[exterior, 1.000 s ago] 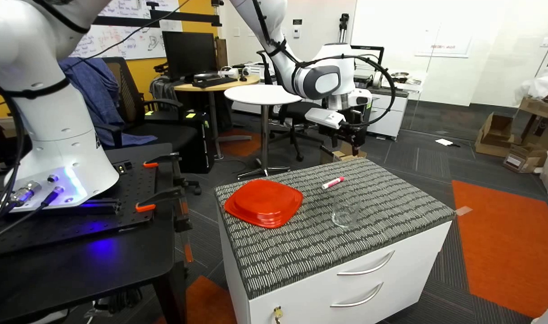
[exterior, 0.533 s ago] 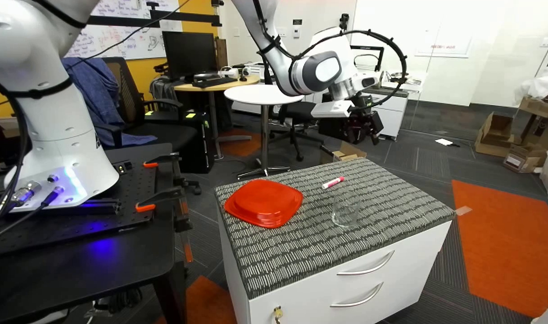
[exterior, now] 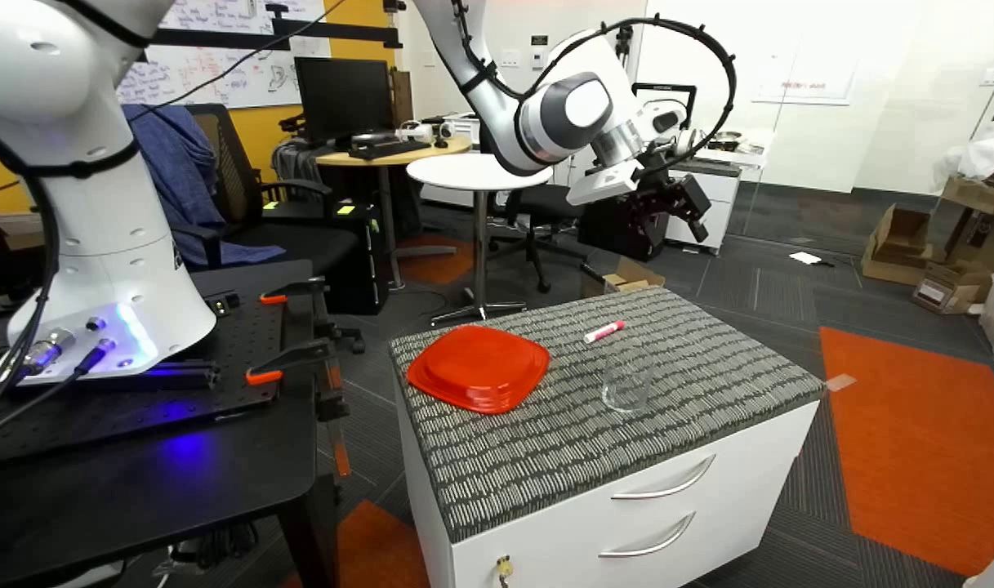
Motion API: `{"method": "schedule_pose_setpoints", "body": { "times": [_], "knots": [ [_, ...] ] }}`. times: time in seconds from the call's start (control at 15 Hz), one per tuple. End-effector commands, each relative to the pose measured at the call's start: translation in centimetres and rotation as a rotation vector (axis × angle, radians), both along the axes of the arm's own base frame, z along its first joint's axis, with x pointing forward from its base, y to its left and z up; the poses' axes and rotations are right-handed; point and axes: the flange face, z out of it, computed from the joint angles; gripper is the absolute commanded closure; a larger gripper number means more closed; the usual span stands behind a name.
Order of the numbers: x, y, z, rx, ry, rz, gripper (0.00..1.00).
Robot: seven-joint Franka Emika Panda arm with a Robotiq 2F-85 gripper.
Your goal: Remove the pen from the cup
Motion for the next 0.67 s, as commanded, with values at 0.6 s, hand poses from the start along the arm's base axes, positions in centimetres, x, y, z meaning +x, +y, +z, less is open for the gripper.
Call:
{"method": "schedule_pose_setpoints", "body": {
  "times": [0.6],
  "knots": [
    [-0.8, 0.8, 0.8, -0.011, -0.051, 0.027, 0.00]
  ]
}}
